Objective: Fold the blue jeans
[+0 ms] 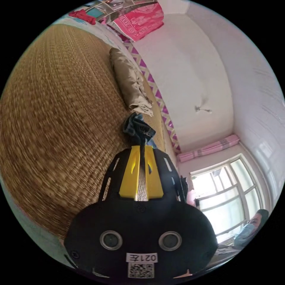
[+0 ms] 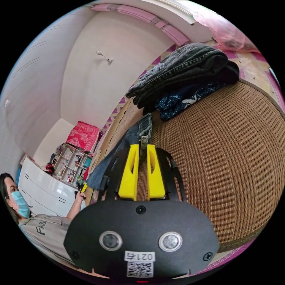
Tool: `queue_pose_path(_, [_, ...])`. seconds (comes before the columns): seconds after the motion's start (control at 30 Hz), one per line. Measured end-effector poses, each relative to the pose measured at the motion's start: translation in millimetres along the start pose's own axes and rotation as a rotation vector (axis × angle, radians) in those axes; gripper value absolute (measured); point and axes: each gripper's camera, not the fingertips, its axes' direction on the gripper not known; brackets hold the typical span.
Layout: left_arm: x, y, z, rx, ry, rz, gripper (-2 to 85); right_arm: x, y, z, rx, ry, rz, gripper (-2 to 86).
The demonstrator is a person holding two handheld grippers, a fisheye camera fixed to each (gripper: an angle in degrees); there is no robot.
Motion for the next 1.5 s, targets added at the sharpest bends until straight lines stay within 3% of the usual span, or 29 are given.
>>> queue_pose_path(0.13, [0, 8, -37, 0.121, 0.003, 0.03, -0.8, -2, -12, -7, -0.02, -0.061, 0.07, 5.0])
queue_pose_path(0.2, [26, 10, -49, 0.14, -0.08, 0.163, -0.5, -10, -9, -26, 0.054, -0.054, 0.097, 4.9])
queue_pose_path(0.27, [59, 11, -35, 0.076, -0.103, 0.325, 0.2, -42, -12, -43, 0.119, -0.017, -0.008, 5.4])
queue_pose_path(0.37, [125, 18, 22, -0.082, -0.104, 0.646, 3.0, -135, -36, -31, 0.105, 0.072, -0.393, 6.1])
queue_pose_path(0.43, [162, 23, 74, -0.202, -0.161, 0.821, 4.5, -203, -68, 23, -0.065, 0.127, -0.671, 6.8])
queue_pose_path(0.53, [202, 27, 170, -0.447, -0.162, 1.002, 5.7, -255, -111, 113, -0.3, 0.22, -0.909, 7.6])
queue_pose_path(0.6, [223, 34, 242, -0.618, -0.18, 1.1, 6.1, -273, -135, 164, -0.43, 0.282, -1.009, 7.2])
queue_pose_path(0.67, [237, 42, 282, -0.677, -0.184, 1.181, 6.3, -286, -159, 206, -0.529, 0.31, -1.074, 7.3])
queue_pose_path(0.87, [252, 55, 358, -0.817, -0.245, 1.272, 7.7, -293, -212, 301, -0.848, 0.385, -1.183, 7.9])
queue_pose_path(1.0, [250, 58, 370, -0.862, -0.231, 1.276, 8.3, -297, -240, 309, -0.931, 0.286, -1.165, 1.6])
queue_pose_path(1.5, [268, 58, 373, -0.902, -0.301, 1.317, 7.1, -335, -291, 233, -0.784, 0.251, -1.22, -1.0])
